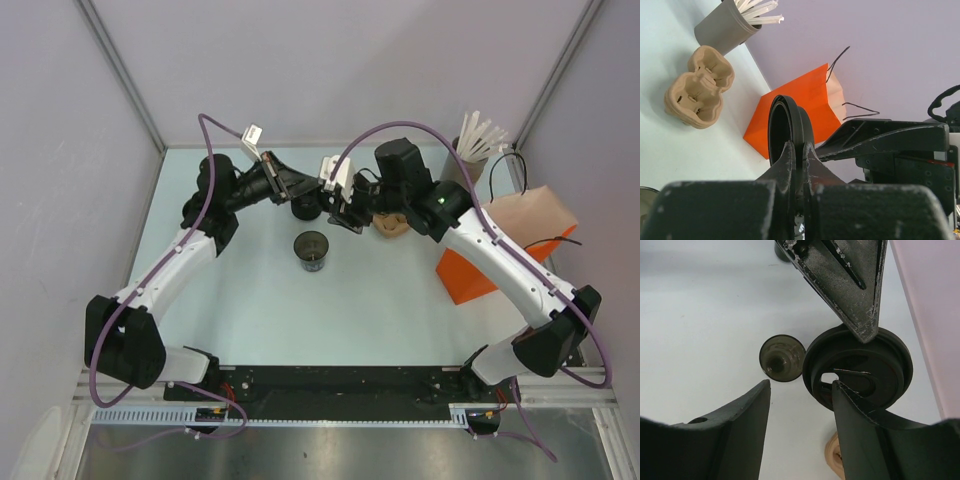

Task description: Pack the takeout coffee

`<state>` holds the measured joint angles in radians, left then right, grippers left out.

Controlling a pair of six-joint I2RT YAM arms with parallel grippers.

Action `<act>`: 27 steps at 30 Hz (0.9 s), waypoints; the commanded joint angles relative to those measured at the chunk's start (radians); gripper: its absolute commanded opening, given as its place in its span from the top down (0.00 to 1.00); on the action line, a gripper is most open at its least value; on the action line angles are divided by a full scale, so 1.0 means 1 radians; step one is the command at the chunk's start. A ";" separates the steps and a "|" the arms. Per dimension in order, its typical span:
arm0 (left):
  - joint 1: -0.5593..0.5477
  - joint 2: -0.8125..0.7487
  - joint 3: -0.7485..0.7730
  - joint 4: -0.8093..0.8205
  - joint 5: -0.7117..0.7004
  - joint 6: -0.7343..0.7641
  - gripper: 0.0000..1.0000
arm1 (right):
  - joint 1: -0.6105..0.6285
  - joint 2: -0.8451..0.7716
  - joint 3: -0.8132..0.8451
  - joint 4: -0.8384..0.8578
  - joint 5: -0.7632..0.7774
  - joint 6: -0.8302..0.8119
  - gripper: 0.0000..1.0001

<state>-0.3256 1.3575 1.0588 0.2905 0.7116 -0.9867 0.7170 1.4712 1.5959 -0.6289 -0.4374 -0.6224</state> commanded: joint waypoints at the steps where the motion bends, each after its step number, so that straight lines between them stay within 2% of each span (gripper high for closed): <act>1: 0.007 -0.023 0.001 0.056 0.026 -0.041 1.00 | 0.006 0.020 0.039 0.046 0.032 0.001 0.44; 5: 0.007 -0.026 0.001 0.064 0.032 -0.049 1.00 | 0.010 0.047 0.052 0.061 0.066 0.003 0.47; 14: 0.007 -0.026 -0.008 0.072 0.037 -0.053 1.00 | 0.019 0.066 0.073 0.074 0.097 0.015 0.62; 18: 0.007 -0.026 -0.013 0.082 0.038 -0.061 0.99 | 0.019 0.064 0.070 0.072 0.095 0.010 0.74; 19: 0.007 -0.028 -0.013 0.082 0.037 -0.061 1.00 | 0.019 0.064 0.070 0.072 0.094 0.009 0.81; 23: 0.007 -0.031 -0.016 0.085 0.038 -0.061 1.00 | 0.022 0.070 0.078 0.069 0.091 0.009 0.98; 26: 0.010 -0.032 -0.016 0.085 0.038 -0.059 0.98 | 0.022 0.075 0.084 0.061 0.086 0.007 1.00; 27: 0.011 -0.034 -0.014 0.085 0.040 -0.058 0.95 | 0.022 0.077 0.087 0.058 0.083 0.007 1.00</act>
<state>-0.3164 1.3575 1.0428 0.3286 0.7181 -1.0134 0.7311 1.5341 1.6295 -0.5941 -0.3450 -0.6136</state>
